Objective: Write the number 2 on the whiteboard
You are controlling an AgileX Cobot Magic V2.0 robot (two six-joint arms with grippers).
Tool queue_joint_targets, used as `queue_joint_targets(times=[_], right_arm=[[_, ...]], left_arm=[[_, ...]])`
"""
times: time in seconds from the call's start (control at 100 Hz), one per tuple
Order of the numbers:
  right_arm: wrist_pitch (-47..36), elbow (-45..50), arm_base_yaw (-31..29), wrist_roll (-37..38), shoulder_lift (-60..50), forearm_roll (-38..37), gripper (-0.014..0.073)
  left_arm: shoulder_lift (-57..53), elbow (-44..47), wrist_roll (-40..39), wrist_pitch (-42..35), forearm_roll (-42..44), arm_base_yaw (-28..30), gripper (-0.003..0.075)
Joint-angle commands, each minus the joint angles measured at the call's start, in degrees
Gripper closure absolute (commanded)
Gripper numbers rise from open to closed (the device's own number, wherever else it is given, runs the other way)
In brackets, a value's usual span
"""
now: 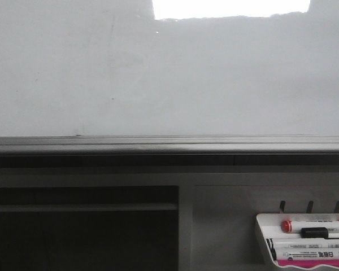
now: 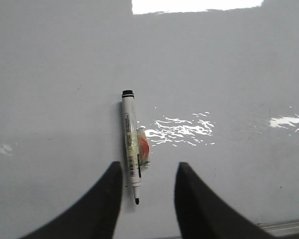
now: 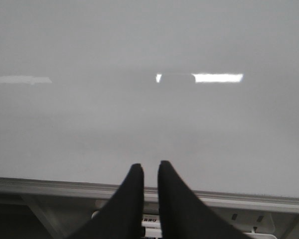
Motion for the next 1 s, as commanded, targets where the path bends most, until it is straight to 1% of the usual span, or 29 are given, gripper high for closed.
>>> queue_joint_targets(times=[0.0,0.04,0.08,0.12,0.27,0.49,0.59,0.63,0.79,0.99], right_arm=[[-3.4,-2.0,-0.5,-0.8,1.3,-0.2,0.0414],[-3.4,-2.0,-0.5,-0.8,1.4,-0.2,0.0349],[-3.4,-2.0,-0.5,-0.8,1.6,-0.2,0.0312],[-3.4,-2.0,-0.5,-0.8,1.6,-0.2,0.03],[-3.4,-2.0,-0.5,-0.8,1.6,-0.2,0.0305],[-3.4,-2.0,-0.5,-0.8,1.6,-0.2,0.0305],[-3.4,-2.0,-0.5,-0.8,1.6,-0.2,0.0305],[-3.3,-2.0,-0.5,-0.8,1.6,-0.2,0.0305],[-3.2,-2.0,-0.5,-0.8,1.6,-0.2,0.0305],[-3.2,-2.0,-0.5,-0.8,1.6,-0.2,0.0305]], left_arm=[[1.4,-1.5,-0.6,-5.0,-0.8,0.1,0.0297],[2.0,-1.5,-0.6,-5.0,-0.8,0.1,0.0258],[2.8,-1.5,-0.6,-4.7,-0.7,0.1,0.0253],[4.1,-1.5,-0.6,-4.4,-0.5,0.1,0.0259],[11.7,-3.8,-0.6,-1.3,2.3,0.1,0.0259],[26.7,-10.7,-0.6,4.5,4.2,0.1,0.0259],[34.0,-13.6,-2.7,6.5,6.7,0.5,0.0259],[36.3,-14.9,-4.3,6.6,7.2,0.9,0.0259],[44.7,-19.0,-4.3,6.8,7.1,1.3,0.0259],[50.4,-22.1,-3.8,6.4,6.9,1.3,0.0259]])
